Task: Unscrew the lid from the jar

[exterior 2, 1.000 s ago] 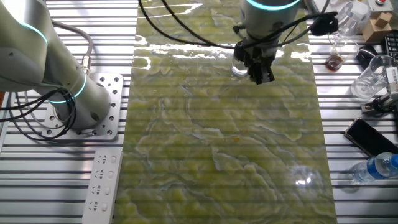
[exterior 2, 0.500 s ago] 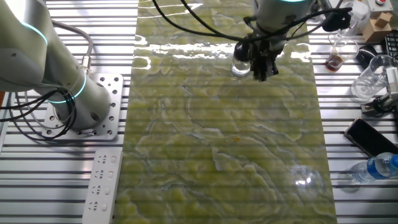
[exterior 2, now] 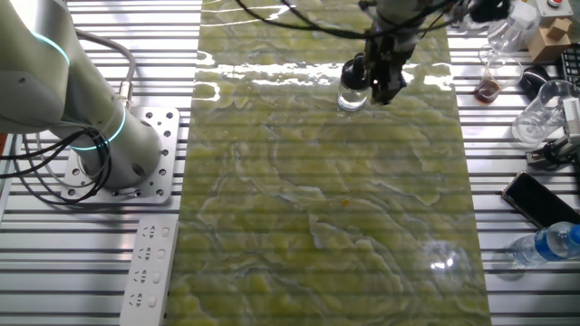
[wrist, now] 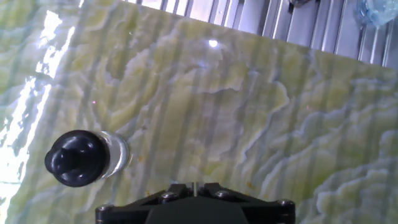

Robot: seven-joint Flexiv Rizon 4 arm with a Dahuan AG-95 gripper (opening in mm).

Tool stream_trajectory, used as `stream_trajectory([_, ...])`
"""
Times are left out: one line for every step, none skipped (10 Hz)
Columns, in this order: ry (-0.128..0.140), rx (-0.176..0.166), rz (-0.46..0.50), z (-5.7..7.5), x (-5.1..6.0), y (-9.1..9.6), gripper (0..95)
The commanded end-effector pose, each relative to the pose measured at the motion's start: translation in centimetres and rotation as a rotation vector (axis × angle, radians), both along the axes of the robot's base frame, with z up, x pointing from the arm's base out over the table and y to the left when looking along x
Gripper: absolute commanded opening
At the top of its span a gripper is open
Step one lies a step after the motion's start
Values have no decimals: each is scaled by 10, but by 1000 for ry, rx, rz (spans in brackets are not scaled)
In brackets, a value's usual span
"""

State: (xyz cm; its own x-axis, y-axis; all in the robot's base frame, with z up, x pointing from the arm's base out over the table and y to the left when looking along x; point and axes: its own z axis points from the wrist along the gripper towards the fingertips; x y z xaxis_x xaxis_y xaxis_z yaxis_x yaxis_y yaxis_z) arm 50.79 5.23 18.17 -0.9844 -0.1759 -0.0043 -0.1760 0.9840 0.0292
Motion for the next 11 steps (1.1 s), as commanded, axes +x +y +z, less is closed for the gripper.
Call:
stream_trajectory([-8,2,31,3,-2,11,190])
stream_trajectory([-8,4,31,4,-2,18,190])
stream_trajectory([-9,10,32,5,-2,26,380])
stream_trajectory([-6,12,40,4,-2,36,380])
stream_trajectory([-5,12,50,2,-2,44,380])
stream_trajectory([-7,14,62,1,-3,53,380])
stream_trajectory([-6,13,66,0,-3,60,380])
stream_trajectory([-7,13,67,-2,-4,65,380])
stream_trajectory([-12,14,71,-3,-4,70,380])
stream_trajectory([-16,16,73,-4,-4,73,380])
stream_trajectory([-19,17,70,-5,-4,76,380])
